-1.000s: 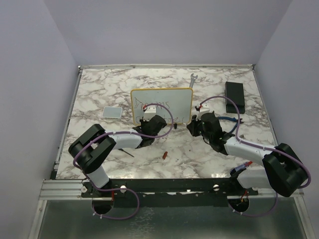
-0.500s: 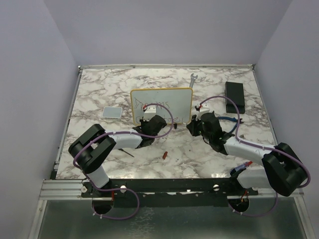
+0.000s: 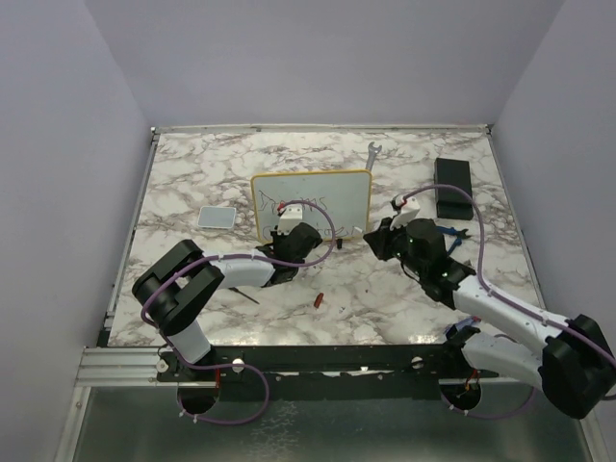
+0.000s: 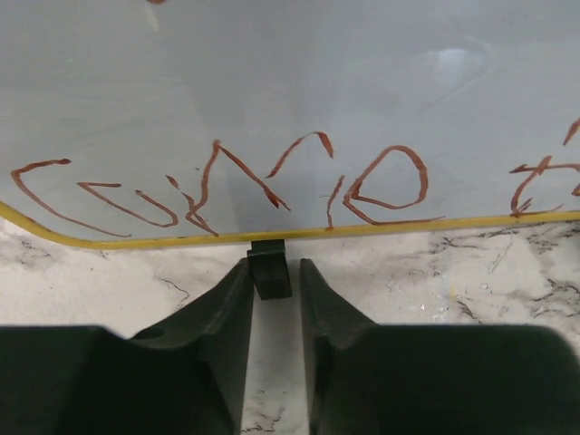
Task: Write a sentence on the whiteboard
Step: Write a sentence on the whiteboard, then close the whiteboard marker at the center of the board.
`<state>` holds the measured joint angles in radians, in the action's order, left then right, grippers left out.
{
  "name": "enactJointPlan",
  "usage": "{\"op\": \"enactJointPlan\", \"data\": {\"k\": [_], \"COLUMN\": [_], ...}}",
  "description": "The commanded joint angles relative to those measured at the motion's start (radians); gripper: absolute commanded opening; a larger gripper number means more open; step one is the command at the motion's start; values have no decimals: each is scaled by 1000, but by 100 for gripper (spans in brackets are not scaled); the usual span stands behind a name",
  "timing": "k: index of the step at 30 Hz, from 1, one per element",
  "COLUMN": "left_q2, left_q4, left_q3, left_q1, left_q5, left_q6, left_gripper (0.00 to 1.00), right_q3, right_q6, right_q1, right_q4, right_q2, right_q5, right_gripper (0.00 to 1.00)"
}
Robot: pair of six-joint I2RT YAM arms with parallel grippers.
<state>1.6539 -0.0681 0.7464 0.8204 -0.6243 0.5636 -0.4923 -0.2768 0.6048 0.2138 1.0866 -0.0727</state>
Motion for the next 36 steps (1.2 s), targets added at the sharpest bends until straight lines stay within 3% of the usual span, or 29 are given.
{"op": "enactJointPlan", "data": {"k": [1,10,15,19,23,29,31,36], "left_q2": [-26,-145,-248,-325,-355,-325,-283,-186], "left_q4": [11,14,116,222,282,319,336,378], "left_q3": [25,0,9,-2,-30,-34,-31,-2], "left_q1": [12,13,13,54,128,287,308,349], "left_q5": [56,117,252,412,478,409,378,314], "left_q6": [-17,-68,-134,-153,-68,10,9,9], "left_gripper": [34,67,82,82,81,78,69,65], "right_q3": [-23,-35,-39,-35,-25,-7,1,13], "right_q6": [-15,-15,-23,-31,-36,-51,-55,-59], "right_q1": [-2,-2,-2,-2,-2,-2,-2,-2], "right_q4": [-128,-173,-185,-227,-272,-291,-287,-284], "right_q2": [-112,-214,-228,-251,-279,-311,-312,-318], "right_q5": [28,0,23,15,-4,-15,-16,-20], "right_gripper": [1,1,1,1,0,1,1,1]}}
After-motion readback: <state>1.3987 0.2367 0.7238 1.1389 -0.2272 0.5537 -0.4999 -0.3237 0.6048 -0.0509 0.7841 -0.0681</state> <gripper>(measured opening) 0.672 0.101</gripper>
